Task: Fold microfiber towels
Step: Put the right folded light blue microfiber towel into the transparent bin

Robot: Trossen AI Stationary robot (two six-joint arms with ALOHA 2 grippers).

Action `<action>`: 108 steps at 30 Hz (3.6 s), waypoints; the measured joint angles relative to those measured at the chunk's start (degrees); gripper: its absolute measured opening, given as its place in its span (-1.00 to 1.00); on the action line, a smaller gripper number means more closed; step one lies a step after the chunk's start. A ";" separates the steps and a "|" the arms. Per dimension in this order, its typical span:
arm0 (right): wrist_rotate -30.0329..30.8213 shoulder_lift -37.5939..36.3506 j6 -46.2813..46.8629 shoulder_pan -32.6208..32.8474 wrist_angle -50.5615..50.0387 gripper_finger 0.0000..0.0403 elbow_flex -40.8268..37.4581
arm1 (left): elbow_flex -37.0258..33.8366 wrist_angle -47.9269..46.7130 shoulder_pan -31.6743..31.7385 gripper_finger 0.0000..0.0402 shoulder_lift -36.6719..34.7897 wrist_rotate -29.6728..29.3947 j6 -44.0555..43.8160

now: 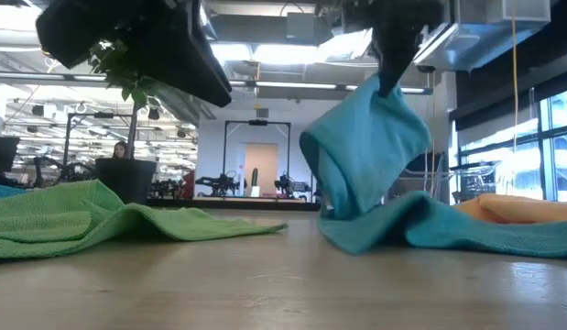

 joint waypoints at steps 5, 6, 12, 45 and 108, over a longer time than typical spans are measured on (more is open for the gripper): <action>-10.79 -0.73 -1.83 -8.11 0.02 -0.94 0.27 | 0.00 -1.68 -0.65 -0.42 0.00 -0.18 -1.30; -11.51 -0.99 -2.16 -9.62 -0.14 -0.94 0.27 | -0.02 -2.13 -0.80 -0.42 0.00 -0.40 -1.96; -11.97 -2.31 -2.82 -18.33 -0.78 -0.94 0.27 | -0.02 -4.31 -1.12 -0.42 0.00 -0.83 -5.15; -1.17 -2.01 -4.57 -50.79 -5.18 -0.94 -0.86 | -0.07 -4.39 -1.79 -0.42 0.00 -1.27 -6.62; 16.87 14.14 -8.61 -52.03 -17.61 0.04 8.80 | -0.07 -4.20 -1.77 -0.42 0.00 -1.21 -8.22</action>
